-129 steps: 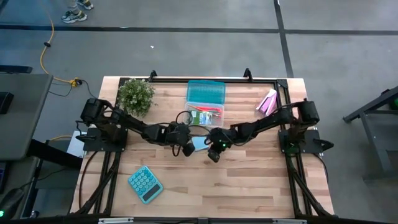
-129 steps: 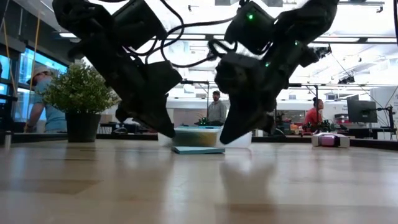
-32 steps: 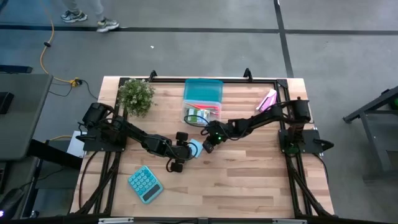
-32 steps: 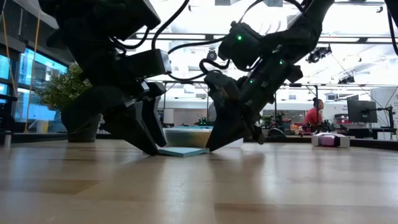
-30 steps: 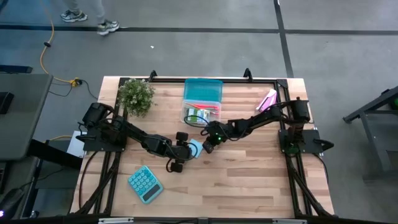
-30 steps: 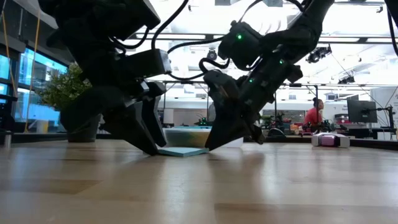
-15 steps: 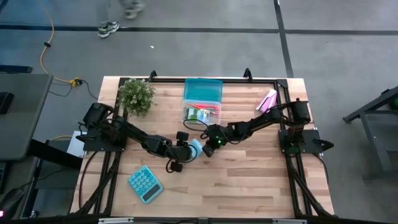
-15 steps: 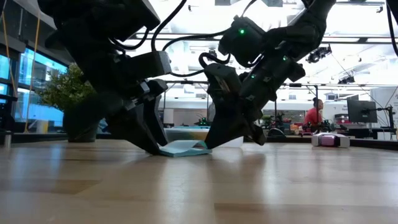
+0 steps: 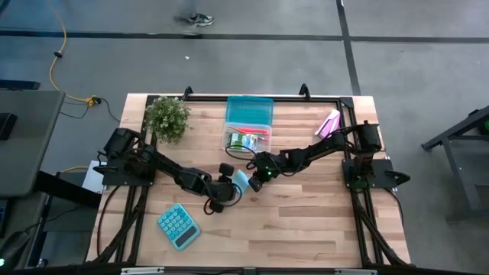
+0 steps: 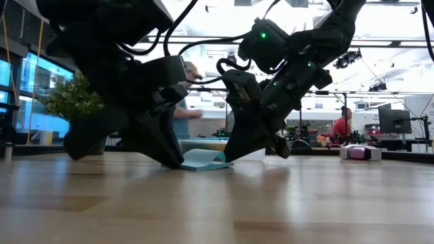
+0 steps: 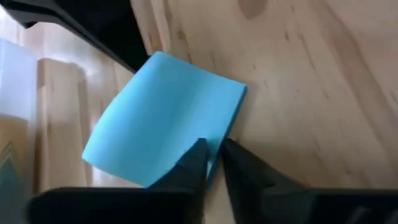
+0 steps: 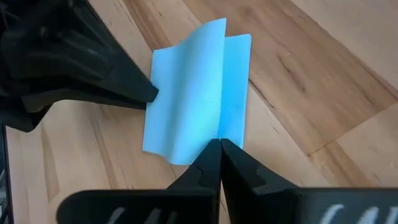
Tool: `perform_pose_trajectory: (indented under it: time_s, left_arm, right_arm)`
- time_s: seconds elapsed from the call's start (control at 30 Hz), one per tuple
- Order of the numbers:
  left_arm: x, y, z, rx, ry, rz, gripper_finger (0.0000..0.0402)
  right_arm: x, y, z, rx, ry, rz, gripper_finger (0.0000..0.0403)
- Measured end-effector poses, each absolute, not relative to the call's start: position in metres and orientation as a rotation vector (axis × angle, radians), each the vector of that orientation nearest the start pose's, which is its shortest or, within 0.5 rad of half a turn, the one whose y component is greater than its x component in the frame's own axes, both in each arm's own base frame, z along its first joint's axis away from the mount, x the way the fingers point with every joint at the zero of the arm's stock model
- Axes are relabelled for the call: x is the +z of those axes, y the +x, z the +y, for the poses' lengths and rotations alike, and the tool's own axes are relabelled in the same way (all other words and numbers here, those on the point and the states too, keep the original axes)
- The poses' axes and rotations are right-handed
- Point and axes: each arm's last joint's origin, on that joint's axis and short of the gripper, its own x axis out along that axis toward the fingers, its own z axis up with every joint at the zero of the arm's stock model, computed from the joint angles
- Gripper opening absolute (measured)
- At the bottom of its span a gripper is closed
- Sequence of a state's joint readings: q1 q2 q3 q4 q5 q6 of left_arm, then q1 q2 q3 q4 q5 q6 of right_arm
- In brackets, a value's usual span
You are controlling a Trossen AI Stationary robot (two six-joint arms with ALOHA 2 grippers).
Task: Pack school essentials
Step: Put the blue sticky note in the supply box
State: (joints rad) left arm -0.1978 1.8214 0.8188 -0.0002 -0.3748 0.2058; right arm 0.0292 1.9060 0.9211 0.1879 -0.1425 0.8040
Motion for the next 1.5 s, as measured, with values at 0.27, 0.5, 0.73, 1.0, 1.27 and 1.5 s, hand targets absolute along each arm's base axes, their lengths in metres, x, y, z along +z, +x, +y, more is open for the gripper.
perform_pose_trajectory:
  time_s: [0.27, 0.5, 0.73, 1.0, 1.27, 1.5]
  left_arm:
    - [0.105, 0.315, -0.052, 0.054, 0.441, 0.983, 0.0003]
    - [0.112, 0.313, -0.049, 0.078, 0.326, 0.984, 0.0]
    - [0.129, 0.309, -0.048, 0.091, 0.3, 0.96, 0.0]
    - [0.141, 0.307, -0.046, 0.109, 0.293, 0.933, 0.0]
    - [0.132, 0.299, -0.022, 0.184, 0.234, 1.077, 0.0]
    - [0.125, 0.301, -0.004, 0.151, 0.169, 1.116, 0.0]
  right_arm:
    - [0.113, 0.359, 0.015, -0.149, 0.81, 0.827, 0.0]
    - [0.115, 0.359, 0.015, -0.134, 0.788, 0.828, 0.0]
    - [0.13, 0.357, 0.012, -0.106, 0.744, 0.795, 0.0]
    - [0.139, 0.355, 0.014, -0.015, 0.74, 0.801, 0.0]
    - [0.134, 0.355, 0.027, -0.022, 0.801, 0.827, 0.0]
    - [0.118, 0.363, 0.039, -0.023, 0.827, 0.794, 0.0]
